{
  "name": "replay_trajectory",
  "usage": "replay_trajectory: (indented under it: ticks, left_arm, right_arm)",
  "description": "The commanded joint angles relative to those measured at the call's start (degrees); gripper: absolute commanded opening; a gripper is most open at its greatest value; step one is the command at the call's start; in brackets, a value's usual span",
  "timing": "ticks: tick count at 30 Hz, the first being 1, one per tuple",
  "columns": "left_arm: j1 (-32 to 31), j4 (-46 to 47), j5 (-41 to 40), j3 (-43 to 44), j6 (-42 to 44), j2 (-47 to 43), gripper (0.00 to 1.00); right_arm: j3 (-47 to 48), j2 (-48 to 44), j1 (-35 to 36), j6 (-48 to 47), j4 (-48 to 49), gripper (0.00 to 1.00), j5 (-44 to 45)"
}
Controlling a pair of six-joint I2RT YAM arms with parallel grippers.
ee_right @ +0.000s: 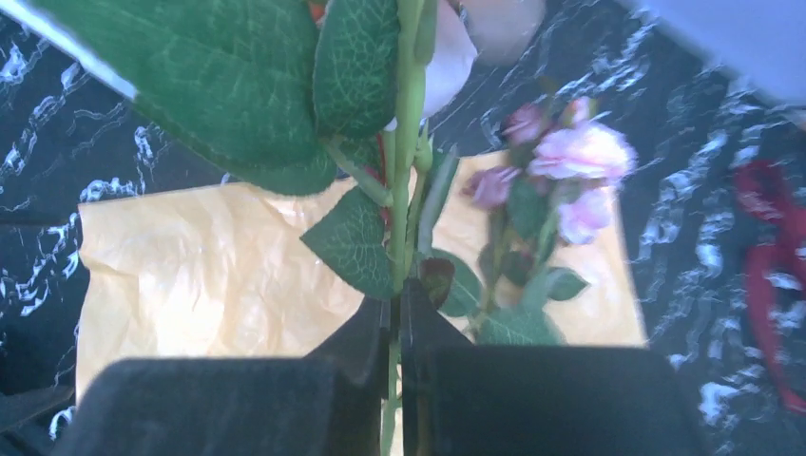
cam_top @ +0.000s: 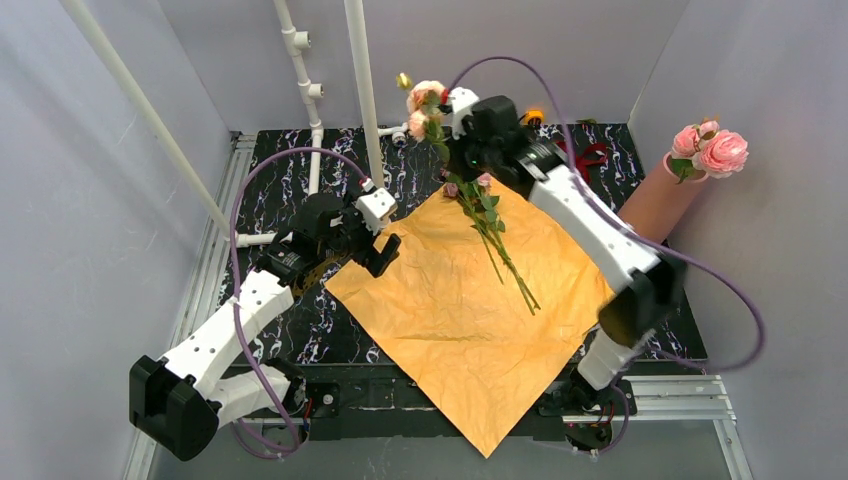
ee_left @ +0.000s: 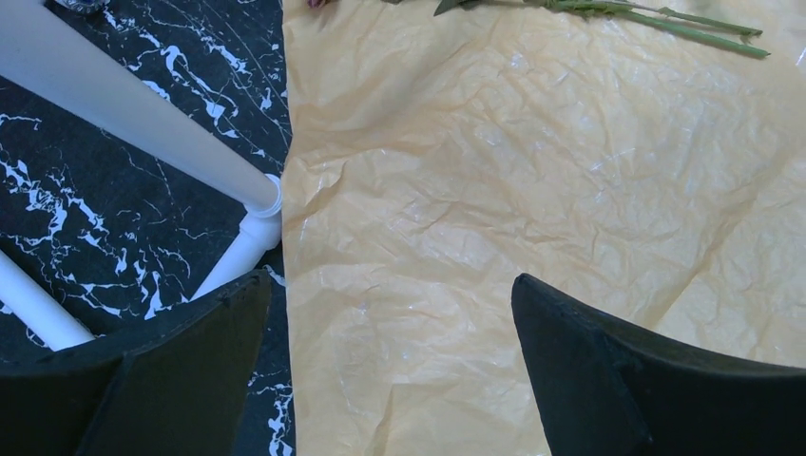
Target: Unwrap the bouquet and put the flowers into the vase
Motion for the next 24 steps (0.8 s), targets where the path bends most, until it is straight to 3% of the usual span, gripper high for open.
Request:
replay_trajectory:
  ticks: [1, 7, 13, 17, 18, 24]
  left_arm:
    - [0.35, 2.06, 4.14, 0.4, 0.64, 0.65, 0.98]
    - [0.36, 2.79, 7.22, 1.31, 0.81, 2.24, 0.98]
    - [0.36, 2.96, 9.56, 3.45, 1.96, 4.91, 0.98]
    - [0.36, 3.08, 10.29, 4.81, 2.61, 6.33, 0.98]
    - [0.35, 3.15, 11.18, 5.09, 3.0, 6.81, 0.98]
    - [0.4, 2.59, 14.04, 5.73, 3.15, 8.35, 0.98]
  right_arm:
    - [-13.62, -19.69, 0.05, -3.72, 24.88, 0.01, 5.84]
    - [-8.0, -23.83, 0.06, -9.79, 27.82, 0.01, 22.56]
    - [0.78, -25.15, -1.58, -18.59, 29.22, 0.01, 28.64]
    - [1.35, -29.3, -5.86, -19.37, 25.67, 0.01, 25.59]
    - [-2.29, -35.34, -10.47, -19.9, 19.1, 0.01, 19.96]
    - [-8.97, -46.61, -21.3, -18.68, 17.51, 0.01, 16.09]
